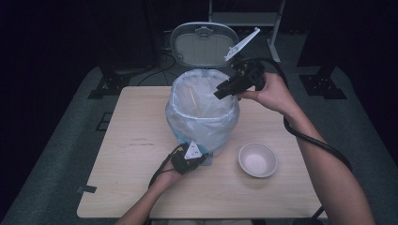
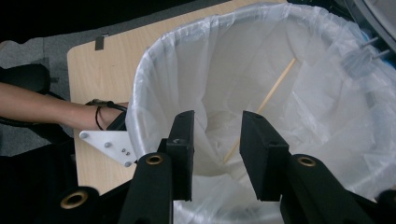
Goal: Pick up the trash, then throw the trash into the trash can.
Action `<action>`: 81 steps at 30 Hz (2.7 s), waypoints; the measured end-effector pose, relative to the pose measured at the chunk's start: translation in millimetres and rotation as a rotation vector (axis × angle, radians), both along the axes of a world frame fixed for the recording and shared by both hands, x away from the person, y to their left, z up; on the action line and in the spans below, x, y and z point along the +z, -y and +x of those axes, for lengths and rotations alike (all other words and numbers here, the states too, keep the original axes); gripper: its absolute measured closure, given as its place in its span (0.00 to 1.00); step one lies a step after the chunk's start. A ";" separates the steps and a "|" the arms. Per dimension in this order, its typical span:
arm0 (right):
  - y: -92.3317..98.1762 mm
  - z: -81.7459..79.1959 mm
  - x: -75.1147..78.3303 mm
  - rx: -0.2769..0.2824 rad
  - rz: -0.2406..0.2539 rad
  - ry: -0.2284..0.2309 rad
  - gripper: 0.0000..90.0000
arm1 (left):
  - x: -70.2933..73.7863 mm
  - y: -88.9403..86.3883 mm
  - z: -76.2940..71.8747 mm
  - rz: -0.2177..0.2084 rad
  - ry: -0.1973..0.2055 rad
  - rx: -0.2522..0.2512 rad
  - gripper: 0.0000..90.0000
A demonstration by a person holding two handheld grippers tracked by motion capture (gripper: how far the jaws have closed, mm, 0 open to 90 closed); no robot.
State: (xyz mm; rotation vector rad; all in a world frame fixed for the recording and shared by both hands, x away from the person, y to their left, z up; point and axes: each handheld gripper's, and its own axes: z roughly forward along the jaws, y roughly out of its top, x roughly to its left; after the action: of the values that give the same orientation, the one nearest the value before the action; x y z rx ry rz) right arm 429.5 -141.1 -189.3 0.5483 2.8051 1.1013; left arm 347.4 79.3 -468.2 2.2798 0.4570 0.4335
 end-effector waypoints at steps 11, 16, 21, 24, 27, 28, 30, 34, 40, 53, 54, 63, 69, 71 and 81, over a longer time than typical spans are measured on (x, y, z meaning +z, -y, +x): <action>33.7 -14.9 -3.4 -0.030 0.036 0.003 0.65 | -0.2 -0.2 0.3 -0.003 0.000 0.001 1.00; 47.9 -18.7 -8.0 -0.046 0.059 -0.002 0.65 | -0.3 -0.4 0.3 -0.004 0.000 0.001 1.00; 58.7 -23.0 -12.8 -0.056 0.073 -0.011 0.64 | -0.2 -0.1 0.2 -0.003 0.000 0.001 1.00; 65.7 -25.5 -16.3 -0.067 0.082 -0.019 0.64 | -0.2 -0.3 0.0 -0.001 0.001 0.000 1.00; 73.2 -27.4 -20.8 -0.078 0.093 -0.024 0.63 | -0.3 -0.3 0.0 -0.002 0.002 0.001 1.00; 75.4 -28.0 -22.1 -0.079 0.097 -0.024 0.63 | -0.3 -0.3 0.0 -0.003 0.002 0.001 1.00; 78.7 -29.1 -24.3 -0.085 0.100 -0.025 0.62 | -0.3 -0.3 0.1 -0.003 0.001 0.001 1.00; 85.6 -30.6 -29.6 -0.093 0.106 -0.030 0.61 | -0.2 -0.4 0.2 -0.003 -0.001 0.001 1.00; 92.6 -32.1 -37.8 -0.107 0.108 -0.040 0.59 | -0.1 -0.4 0.2 -0.002 -0.001 0.000 1.00; 105.6 -34.7 -55.6 -0.124 0.120 -0.056 0.51 | -0.2 -0.4 0.1 -0.005 -0.002 0.003 1.00; 107.0 -35.4 -57.3 -0.124 0.120 -0.058 0.51 | -0.2 -0.3 0.2 -0.005 -0.002 0.003 1.00; 119.6 -40.0 -76.8 -0.141 0.128 -0.086 0.48 | -0.6 -0.1 -0.7 -0.010 -0.006 0.010 1.00; 128.2 -44.2 -88.2 -0.151 0.136 -0.100 0.48 | -0.7 0.4 -1.2 -0.012 -0.004 0.011 1.00; 130.6 -46.0 -91.0 -0.156 0.141 -0.102 0.48 | -0.4 0.4 -0.8 -0.008 -0.001 0.008 1.00; 137.5 -48.2 -105.7 -0.170 0.141 -0.115 0.48 | -0.9 -0.6 -0.5 -0.014 -0.001 0.007 1.00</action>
State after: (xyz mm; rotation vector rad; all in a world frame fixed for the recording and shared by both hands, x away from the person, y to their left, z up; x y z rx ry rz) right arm 381.3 -278.6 -295.0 0.8730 2.7249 1.2758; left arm 347.0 79.9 -469.1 2.2654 0.4668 0.4312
